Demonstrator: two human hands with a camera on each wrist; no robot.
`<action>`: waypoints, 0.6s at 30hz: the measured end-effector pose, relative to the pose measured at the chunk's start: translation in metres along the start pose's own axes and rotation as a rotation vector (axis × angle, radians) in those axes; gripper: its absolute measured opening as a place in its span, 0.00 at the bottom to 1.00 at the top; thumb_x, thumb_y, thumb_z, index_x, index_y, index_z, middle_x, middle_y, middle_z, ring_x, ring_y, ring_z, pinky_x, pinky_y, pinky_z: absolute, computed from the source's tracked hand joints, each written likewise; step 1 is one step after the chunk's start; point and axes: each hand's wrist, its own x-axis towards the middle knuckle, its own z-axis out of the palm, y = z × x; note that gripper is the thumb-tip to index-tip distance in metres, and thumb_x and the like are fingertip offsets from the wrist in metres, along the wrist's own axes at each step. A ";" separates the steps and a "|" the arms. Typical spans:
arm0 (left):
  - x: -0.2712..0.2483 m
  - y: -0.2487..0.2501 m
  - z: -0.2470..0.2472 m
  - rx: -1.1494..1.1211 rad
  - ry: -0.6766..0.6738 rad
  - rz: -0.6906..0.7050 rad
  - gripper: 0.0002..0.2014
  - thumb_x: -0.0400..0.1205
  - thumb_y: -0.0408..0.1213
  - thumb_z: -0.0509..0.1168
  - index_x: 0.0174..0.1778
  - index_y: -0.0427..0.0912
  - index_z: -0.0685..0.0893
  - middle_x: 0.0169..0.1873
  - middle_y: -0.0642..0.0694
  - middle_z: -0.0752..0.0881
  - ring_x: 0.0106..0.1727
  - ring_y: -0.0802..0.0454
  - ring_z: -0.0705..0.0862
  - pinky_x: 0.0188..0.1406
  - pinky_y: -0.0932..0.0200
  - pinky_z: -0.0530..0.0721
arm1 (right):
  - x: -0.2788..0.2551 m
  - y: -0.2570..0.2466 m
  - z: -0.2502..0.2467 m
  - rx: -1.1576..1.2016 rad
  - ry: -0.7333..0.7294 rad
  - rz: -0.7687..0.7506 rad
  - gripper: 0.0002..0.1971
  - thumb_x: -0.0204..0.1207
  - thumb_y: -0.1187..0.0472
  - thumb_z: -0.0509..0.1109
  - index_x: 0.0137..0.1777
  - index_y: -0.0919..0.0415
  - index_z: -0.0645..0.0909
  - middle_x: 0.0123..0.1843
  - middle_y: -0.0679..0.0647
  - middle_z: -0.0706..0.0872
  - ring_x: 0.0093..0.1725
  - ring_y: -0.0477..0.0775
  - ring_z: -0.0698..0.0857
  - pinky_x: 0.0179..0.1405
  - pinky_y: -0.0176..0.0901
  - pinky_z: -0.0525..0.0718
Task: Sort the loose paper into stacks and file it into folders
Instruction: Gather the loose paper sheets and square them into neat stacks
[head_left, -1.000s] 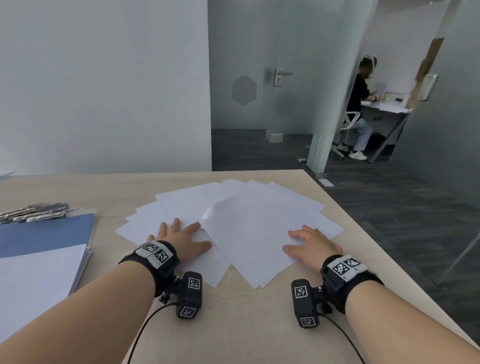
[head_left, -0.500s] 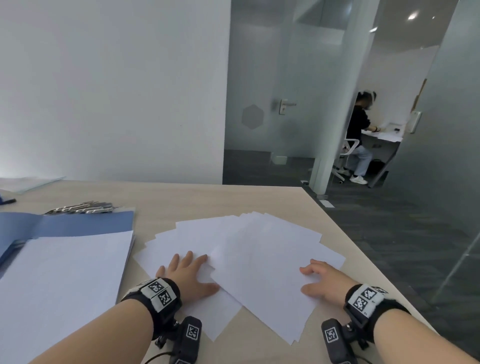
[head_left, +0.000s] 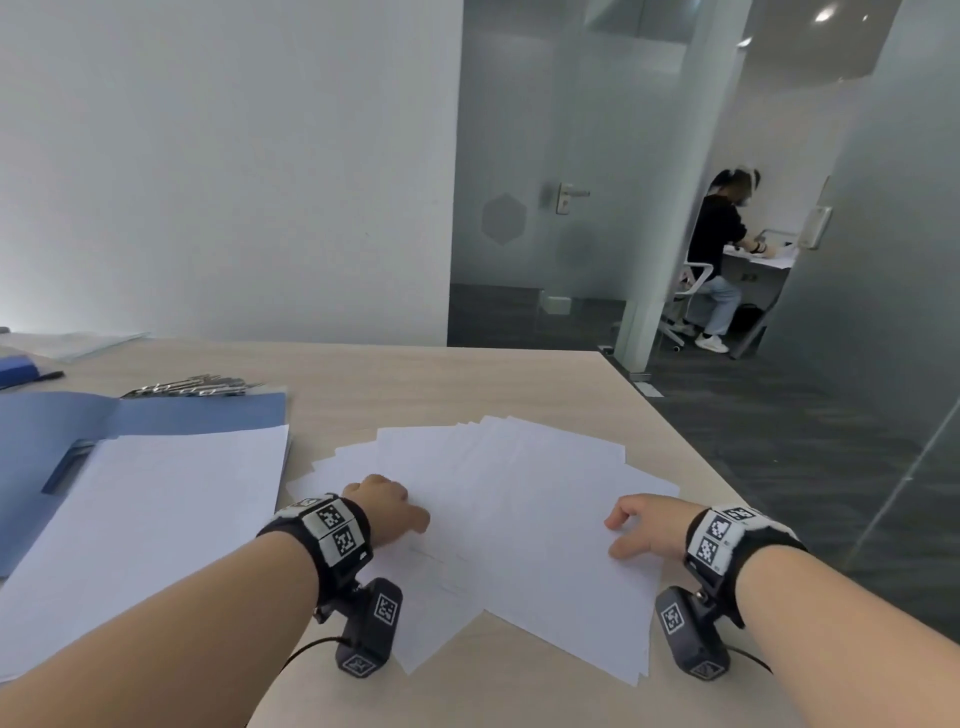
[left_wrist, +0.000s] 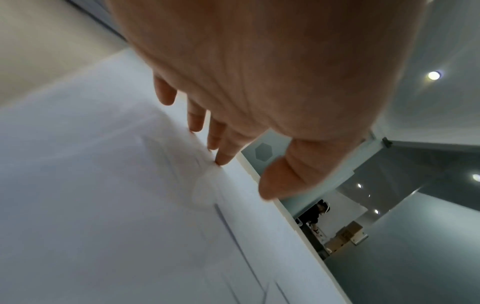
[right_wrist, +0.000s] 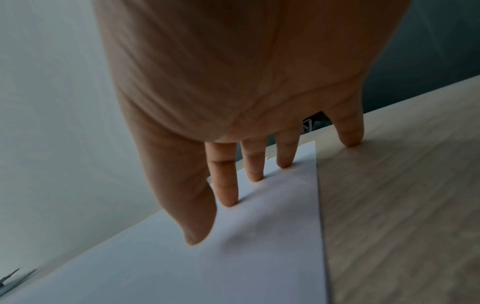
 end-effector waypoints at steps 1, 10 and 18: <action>0.003 0.002 -0.001 -0.020 0.033 -0.030 0.31 0.70 0.61 0.59 0.66 0.48 0.81 0.70 0.42 0.75 0.70 0.36 0.73 0.72 0.45 0.74 | 0.001 -0.002 -0.001 -0.018 0.004 0.002 0.19 0.72 0.44 0.80 0.60 0.47 0.81 0.64 0.45 0.78 0.61 0.49 0.80 0.56 0.40 0.74; 0.027 0.041 0.002 -0.307 0.129 -0.103 0.34 0.82 0.53 0.66 0.81 0.41 0.68 0.71 0.39 0.75 0.68 0.39 0.80 0.58 0.52 0.80 | 0.012 -0.018 -0.002 -0.190 0.001 0.013 0.24 0.64 0.42 0.83 0.54 0.48 0.77 0.62 0.48 0.77 0.57 0.55 0.83 0.52 0.44 0.79; 0.036 0.058 -0.002 -0.351 0.074 -0.076 0.19 0.82 0.51 0.69 0.55 0.38 0.81 0.38 0.47 0.80 0.47 0.42 0.82 0.45 0.57 0.78 | 0.015 -0.019 -0.003 -0.207 -0.007 0.002 0.25 0.63 0.42 0.84 0.55 0.50 0.78 0.58 0.47 0.75 0.52 0.55 0.82 0.50 0.46 0.80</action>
